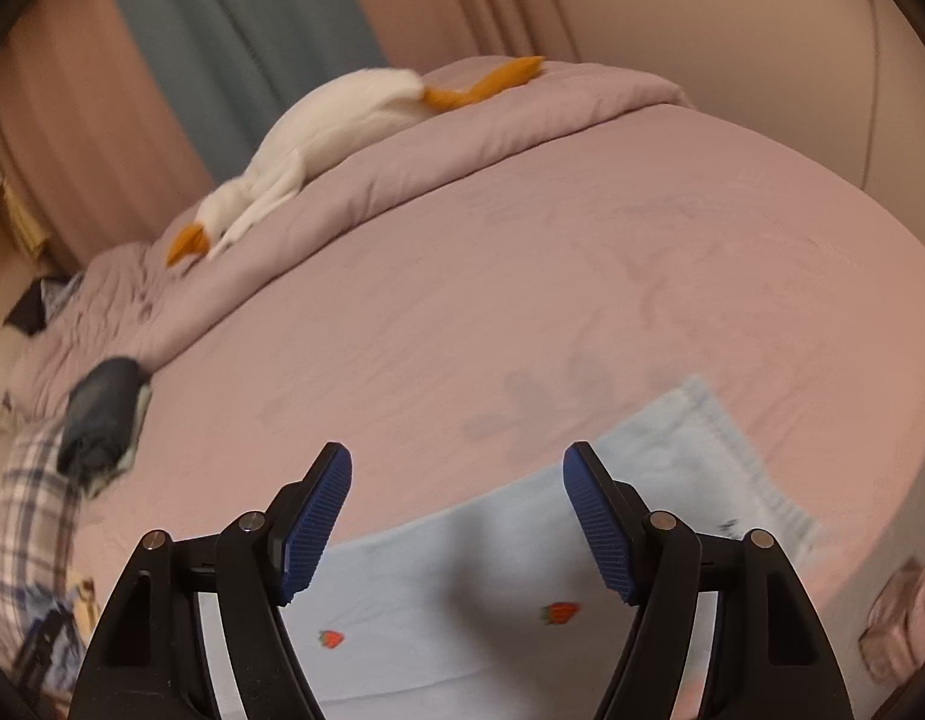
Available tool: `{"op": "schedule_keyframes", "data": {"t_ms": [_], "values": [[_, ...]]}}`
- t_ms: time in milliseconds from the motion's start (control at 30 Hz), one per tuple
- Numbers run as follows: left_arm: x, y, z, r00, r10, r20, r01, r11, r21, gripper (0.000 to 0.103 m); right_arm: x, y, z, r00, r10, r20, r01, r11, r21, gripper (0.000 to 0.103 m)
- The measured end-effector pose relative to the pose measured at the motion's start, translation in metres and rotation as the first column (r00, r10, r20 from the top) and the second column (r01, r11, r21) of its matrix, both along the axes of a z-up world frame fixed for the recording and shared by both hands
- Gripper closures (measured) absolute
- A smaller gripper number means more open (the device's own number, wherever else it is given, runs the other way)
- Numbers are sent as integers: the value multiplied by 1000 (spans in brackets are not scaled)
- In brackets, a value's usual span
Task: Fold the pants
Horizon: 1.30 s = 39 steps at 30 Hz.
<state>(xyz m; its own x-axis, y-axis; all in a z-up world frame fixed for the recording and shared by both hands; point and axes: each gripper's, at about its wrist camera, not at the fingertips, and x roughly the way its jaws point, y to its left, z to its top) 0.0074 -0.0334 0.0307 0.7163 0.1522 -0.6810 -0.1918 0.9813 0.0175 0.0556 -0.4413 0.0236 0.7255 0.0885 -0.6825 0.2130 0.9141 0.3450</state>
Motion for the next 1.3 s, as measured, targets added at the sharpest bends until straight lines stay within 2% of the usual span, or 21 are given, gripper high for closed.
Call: {"op": "schedule_keyframes", "data": {"t_ms": [100,167,267,333,400,500,533,700,867,900,1000,1033,1067,1200,1300], "values": [[11,-15,-6,999,-48,-11,47,998,-53,16,3,-8,5,1000,-6,-4,6,999,-34,30],[22,-27,-15,995,-101,-24,98,989,-115,16,3,-16,4,1000,-28,-12,27,998,-61,30],[41,-42,-35,982,-172,-80,154,968,-197,18,3,-38,-12,995,-88,-43,85,994,-68,30],[53,-49,-50,974,-198,-113,169,959,-229,28,5,-55,-31,989,-123,-81,119,992,-50,30],[66,-53,-65,968,-195,-159,153,958,-243,55,8,-70,-45,983,-148,-111,145,989,-41,30],[84,-53,-86,960,-191,-207,133,955,-266,72,10,-89,-60,974,-187,-125,182,982,-55,30],[87,-54,-92,957,-188,-221,125,955,-271,74,10,-98,-66,973,-197,-123,195,980,-32,30],[101,-47,-117,943,-168,-287,71,944,-321,76,16,-119,-82,976,-188,-112,197,977,78,30],[104,-51,-117,945,-173,-277,84,948,-307,76,29,-107,-92,978,-155,-140,166,983,73,30],[104,-52,-117,945,-173,-277,83,947,-309,76,35,-103,-92,982,-135,-132,145,986,76,33],[103,-49,-117,948,-173,-268,79,941,-330,75,46,-92,-96,979,-138,-150,140,990,-1,76],[103,-47,-118,949,-173,-265,77,939,-336,75,48,-90,-96,980,-136,-146,137,991,-2,85],[99,-45,-118,949,-173,-263,77,938,-338,76,46,-89,-93,983,-137,-122,139,990,10,90],[97,-44,-119,945,-197,-263,101,936,-337,75,26,-91,-75,983,-177,-39,178,984,-1,93],[97,-43,-119,944,-193,-266,98,938,-333,74,26,-90,-75,982,-183,-42,182,983,-27,93]]}}
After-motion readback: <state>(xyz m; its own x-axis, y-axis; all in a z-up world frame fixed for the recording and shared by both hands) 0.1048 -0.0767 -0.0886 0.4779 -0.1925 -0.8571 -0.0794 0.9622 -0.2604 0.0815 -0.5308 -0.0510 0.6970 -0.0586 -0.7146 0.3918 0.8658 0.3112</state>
